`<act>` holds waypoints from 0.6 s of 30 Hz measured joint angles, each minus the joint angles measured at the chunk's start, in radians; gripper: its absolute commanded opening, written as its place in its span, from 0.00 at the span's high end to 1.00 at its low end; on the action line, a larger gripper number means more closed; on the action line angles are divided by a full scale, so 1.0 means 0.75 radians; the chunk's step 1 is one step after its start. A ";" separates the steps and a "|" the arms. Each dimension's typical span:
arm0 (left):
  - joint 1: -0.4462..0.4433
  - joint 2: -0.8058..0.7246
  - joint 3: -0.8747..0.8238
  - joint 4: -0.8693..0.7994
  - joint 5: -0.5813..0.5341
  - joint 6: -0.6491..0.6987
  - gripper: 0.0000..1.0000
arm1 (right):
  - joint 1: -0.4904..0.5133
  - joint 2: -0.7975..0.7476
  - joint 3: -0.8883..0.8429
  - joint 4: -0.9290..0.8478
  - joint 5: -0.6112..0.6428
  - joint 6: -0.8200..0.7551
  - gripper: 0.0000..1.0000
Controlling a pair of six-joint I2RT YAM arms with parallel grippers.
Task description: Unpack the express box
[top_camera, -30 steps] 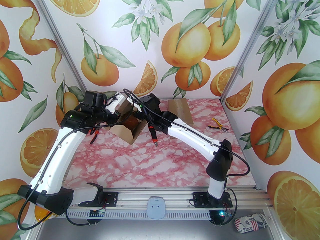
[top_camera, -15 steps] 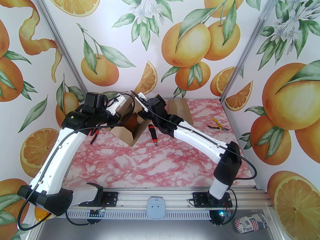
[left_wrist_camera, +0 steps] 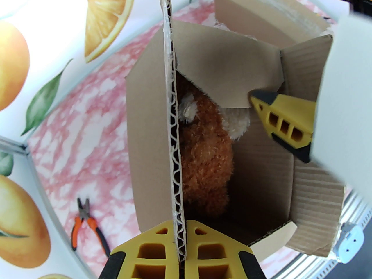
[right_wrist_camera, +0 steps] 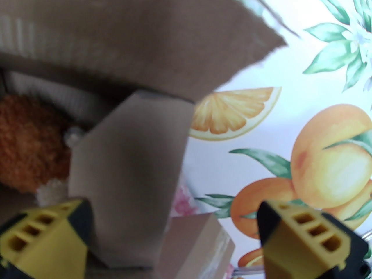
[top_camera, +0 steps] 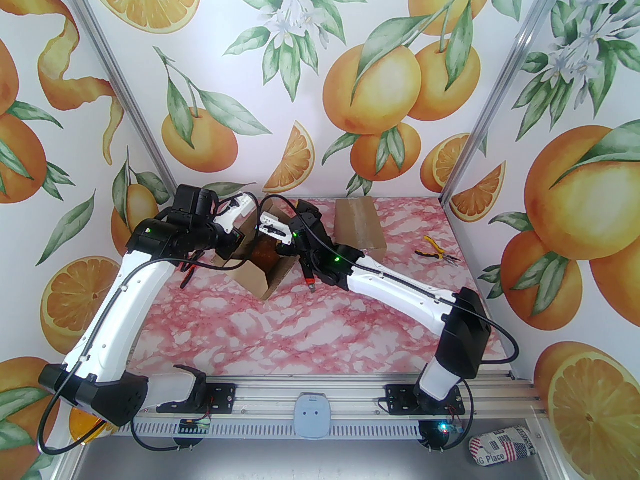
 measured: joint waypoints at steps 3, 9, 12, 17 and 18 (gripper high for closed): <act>0.000 0.000 0.003 -0.001 0.012 -0.004 1.00 | -0.014 0.000 -0.001 -0.020 -0.101 0.032 0.00; -0.001 0.000 0.003 0.010 0.047 -0.006 1.00 | -0.034 0.004 0.000 -0.061 -0.211 0.083 0.00; -0.001 0.000 0.003 0.020 0.067 -0.014 1.00 | -0.028 0.037 0.007 -0.043 -0.145 0.086 0.00; -0.001 0.002 0.003 0.022 0.074 -0.015 1.00 | -0.008 0.104 -0.013 0.122 0.098 0.090 0.01; -0.001 0.002 0.003 0.024 0.072 -0.014 1.00 | -0.008 0.106 -0.018 0.155 0.141 0.099 0.01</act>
